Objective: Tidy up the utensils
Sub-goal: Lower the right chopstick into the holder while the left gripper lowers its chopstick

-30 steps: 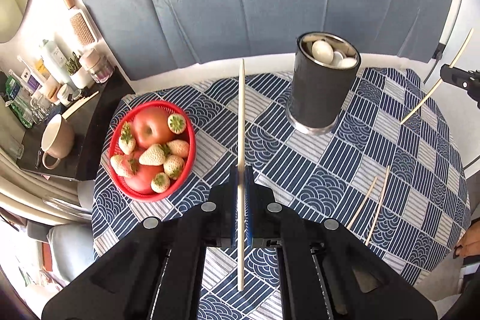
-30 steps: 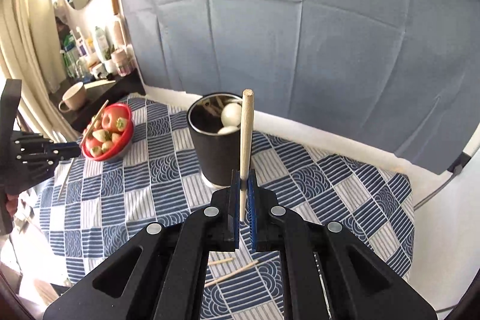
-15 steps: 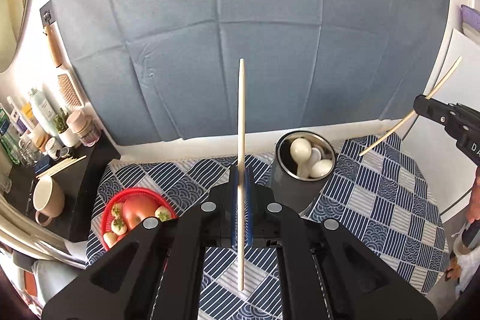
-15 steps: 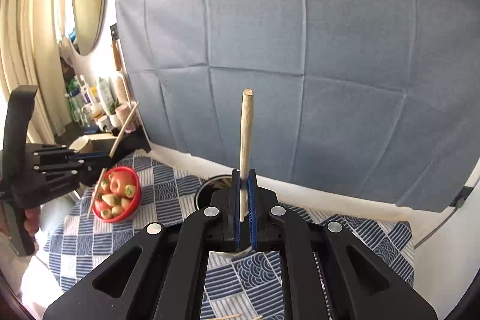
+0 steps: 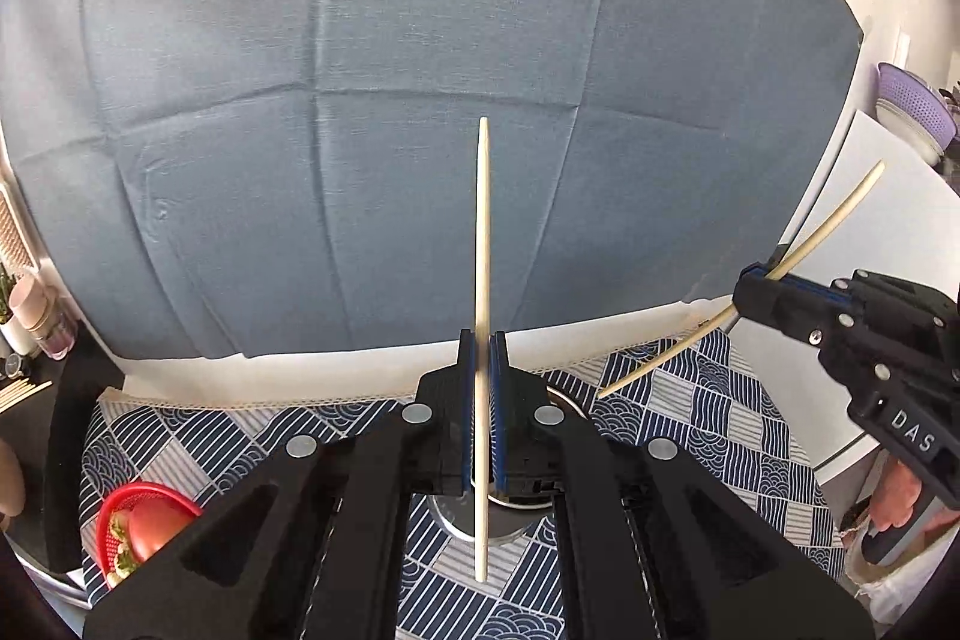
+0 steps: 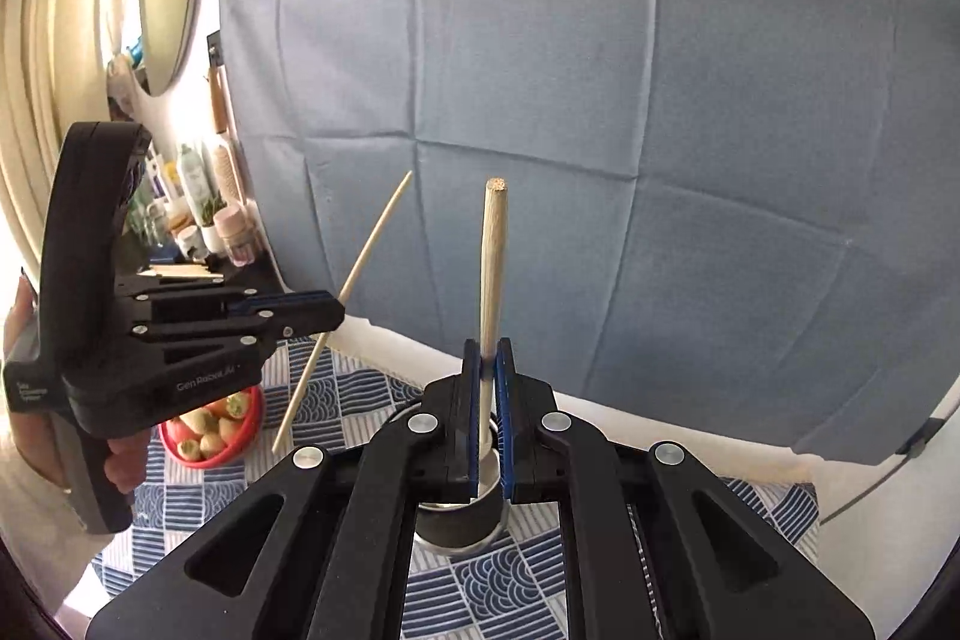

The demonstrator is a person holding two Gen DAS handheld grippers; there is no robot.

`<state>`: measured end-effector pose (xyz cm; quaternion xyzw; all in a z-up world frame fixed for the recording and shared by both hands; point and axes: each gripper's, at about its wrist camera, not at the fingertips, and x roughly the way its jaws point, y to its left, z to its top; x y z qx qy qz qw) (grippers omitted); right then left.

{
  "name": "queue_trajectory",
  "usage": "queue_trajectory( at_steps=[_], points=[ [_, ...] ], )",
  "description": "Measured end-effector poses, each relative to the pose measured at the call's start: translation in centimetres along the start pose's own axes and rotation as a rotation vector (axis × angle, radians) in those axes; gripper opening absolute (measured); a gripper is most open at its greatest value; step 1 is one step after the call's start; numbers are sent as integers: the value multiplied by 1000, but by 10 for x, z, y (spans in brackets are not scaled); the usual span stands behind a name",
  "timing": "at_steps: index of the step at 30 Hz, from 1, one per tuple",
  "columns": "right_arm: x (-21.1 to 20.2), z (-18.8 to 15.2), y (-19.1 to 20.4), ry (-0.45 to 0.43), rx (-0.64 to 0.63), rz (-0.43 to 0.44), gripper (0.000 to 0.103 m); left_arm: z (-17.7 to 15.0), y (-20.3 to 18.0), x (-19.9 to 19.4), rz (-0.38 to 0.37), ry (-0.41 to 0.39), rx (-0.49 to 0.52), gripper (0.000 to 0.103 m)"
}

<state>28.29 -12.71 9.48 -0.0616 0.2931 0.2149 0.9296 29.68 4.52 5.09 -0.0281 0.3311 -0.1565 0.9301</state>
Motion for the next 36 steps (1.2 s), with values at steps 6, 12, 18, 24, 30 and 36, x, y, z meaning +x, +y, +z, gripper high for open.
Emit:
queue_trajectory(
  at_steps=[6, 12, 18, 24, 30, 36],
  points=[
    [25, -1, 2, 44, -1, 9, 5, 7, 3, 27, -74, -28, -17, 5],
    [45, -9, 0, 92, 3, 18, 5, 3, 8, 57, -156, -46, -24, 5],
    [63, -18, -2, 136, 10, 17, 5, -11, 16, 85, -196, -57, -48, 5],
    [75, -27, -4, 176, 19, 20, 5, -31, 21, 101, -212, -61, -57, 5],
    [83, -38, -7, 203, 41, 17, 5, -46, 26, 99, -227, -57, -39, 5],
    [84, -37, -5, 195, 51, 7, 6, -56, 24, 87, -208, -62, 13, 5]
  ],
)
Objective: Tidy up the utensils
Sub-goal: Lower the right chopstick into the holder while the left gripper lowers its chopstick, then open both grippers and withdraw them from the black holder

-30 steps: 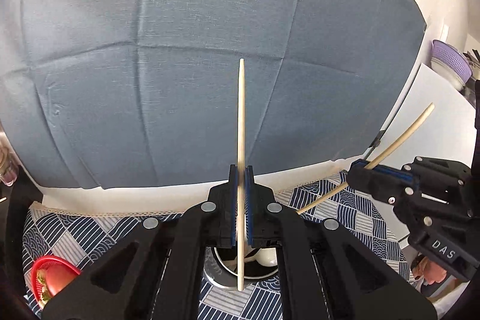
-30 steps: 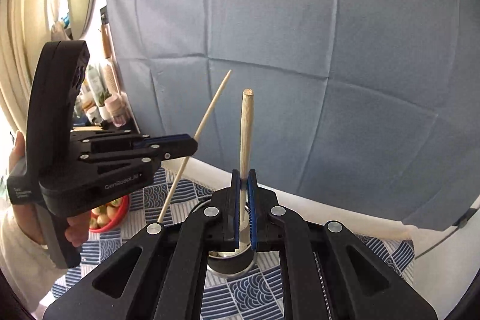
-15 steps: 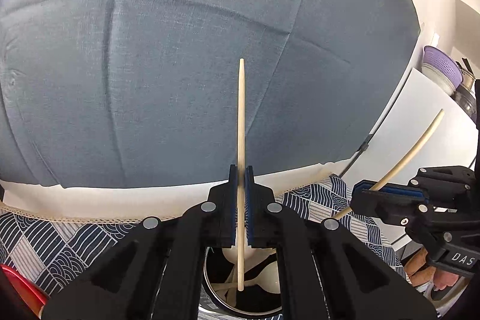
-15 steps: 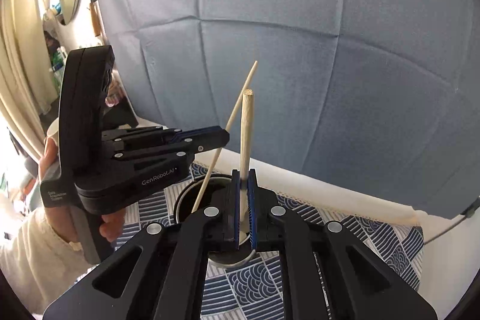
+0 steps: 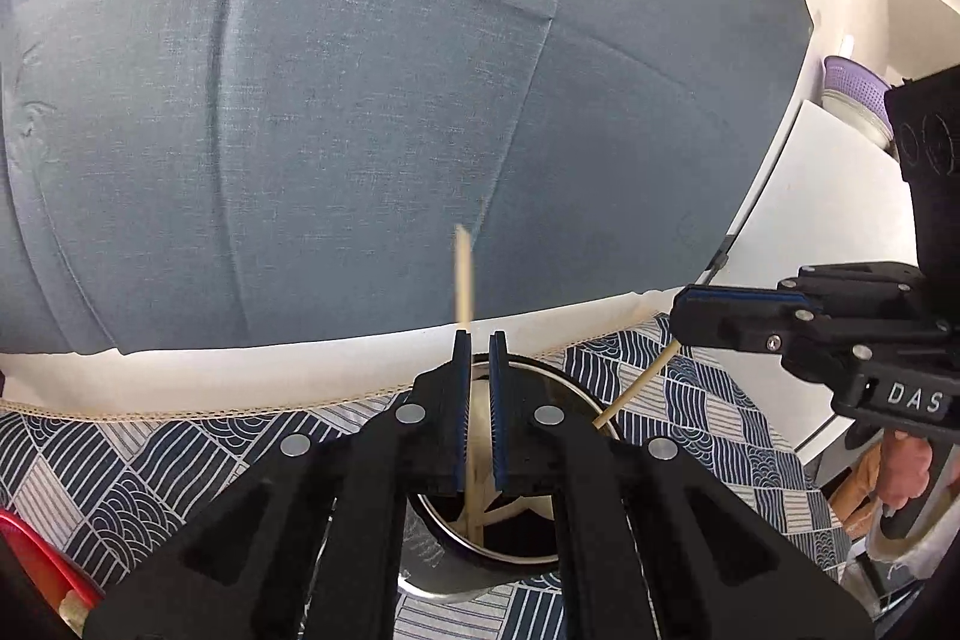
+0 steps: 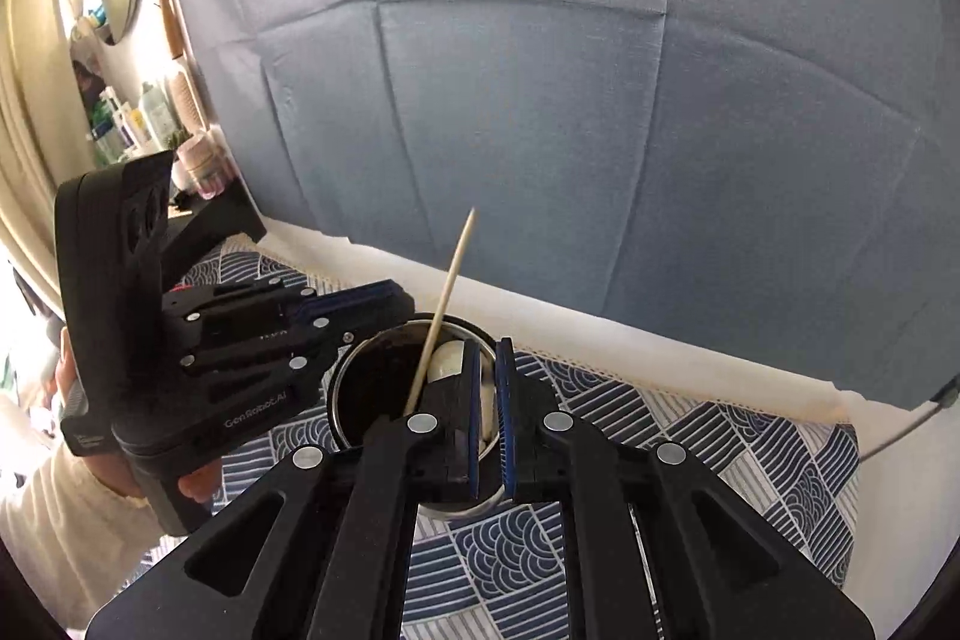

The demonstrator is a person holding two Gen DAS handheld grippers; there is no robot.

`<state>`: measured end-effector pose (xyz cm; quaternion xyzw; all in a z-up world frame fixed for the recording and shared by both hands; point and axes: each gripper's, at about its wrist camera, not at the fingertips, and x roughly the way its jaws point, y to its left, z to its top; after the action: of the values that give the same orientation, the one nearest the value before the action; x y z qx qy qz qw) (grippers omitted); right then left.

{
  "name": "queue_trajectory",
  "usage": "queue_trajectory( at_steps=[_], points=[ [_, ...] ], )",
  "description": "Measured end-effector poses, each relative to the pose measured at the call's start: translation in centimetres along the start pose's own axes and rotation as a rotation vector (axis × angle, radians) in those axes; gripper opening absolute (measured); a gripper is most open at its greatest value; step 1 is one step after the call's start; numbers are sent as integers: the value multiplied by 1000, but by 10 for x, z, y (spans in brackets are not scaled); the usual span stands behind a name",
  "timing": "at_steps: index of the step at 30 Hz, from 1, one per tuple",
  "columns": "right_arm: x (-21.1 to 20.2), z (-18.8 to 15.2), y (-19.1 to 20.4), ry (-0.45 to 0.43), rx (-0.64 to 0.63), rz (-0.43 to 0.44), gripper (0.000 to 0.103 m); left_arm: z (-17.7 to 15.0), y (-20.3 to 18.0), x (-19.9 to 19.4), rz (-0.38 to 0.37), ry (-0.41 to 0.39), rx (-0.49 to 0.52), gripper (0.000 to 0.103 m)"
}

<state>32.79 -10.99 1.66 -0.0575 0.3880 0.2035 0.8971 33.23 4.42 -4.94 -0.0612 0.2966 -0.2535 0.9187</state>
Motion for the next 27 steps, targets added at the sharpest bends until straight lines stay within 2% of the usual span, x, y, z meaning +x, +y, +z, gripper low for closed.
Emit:
queue_trajectory(
  at_steps=[2, 4, 6, 7, 9, 11, 12, 14, 16, 17, 19, 27],
  points=[
    [-4, -1, -2, -6, 5, -11, 6, -2, -1, -4, 13, 10, 5, 13],
    [-8, -2, -4, -7, 13, -20, 8, -3, -1, -11, 25, 8, 2, 30],
    [-15, -6, -9, -15, 25, -28, 19, -5, 1, -18, 50, 10, 2, 40],
    [-18, -8, -11, -20, 32, -32, 28, -6, 1, -21, 62, 12, 5, 48],
    [-24, -11, -13, -31, 46, -30, 34, -8, 2, -27, 89, 14, 4, 60],
    [-30, -14, -14, -34, 50, -39, 41, -10, 2, -33, 101, 22, 3, 63],
    [-33, -16, -13, -36, 47, -48, 46, -12, 2, -36, 113, 26, 0, 71],
    [-38, -21, -13, -36, 46, -61, 60, -16, 1, -42, 135, 28, 0, 74],
    [-43, -26, -13, -37, 48, -77, 68, -20, 1, -46, 151, 40, -11, 84],
    [-45, -29, -13, -36, 52, -86, 75, -23, 0, -49, 157, 42, -13, 85],
    [-49, -36, -14, -34, 65, -120, 83, -29, -1, -53, 163, 64, -20, 90],
    [-51, -71, -22, 31, 101, -153, 85, -63, -9, -53, 182, 160, -30, 96]
  ],
)
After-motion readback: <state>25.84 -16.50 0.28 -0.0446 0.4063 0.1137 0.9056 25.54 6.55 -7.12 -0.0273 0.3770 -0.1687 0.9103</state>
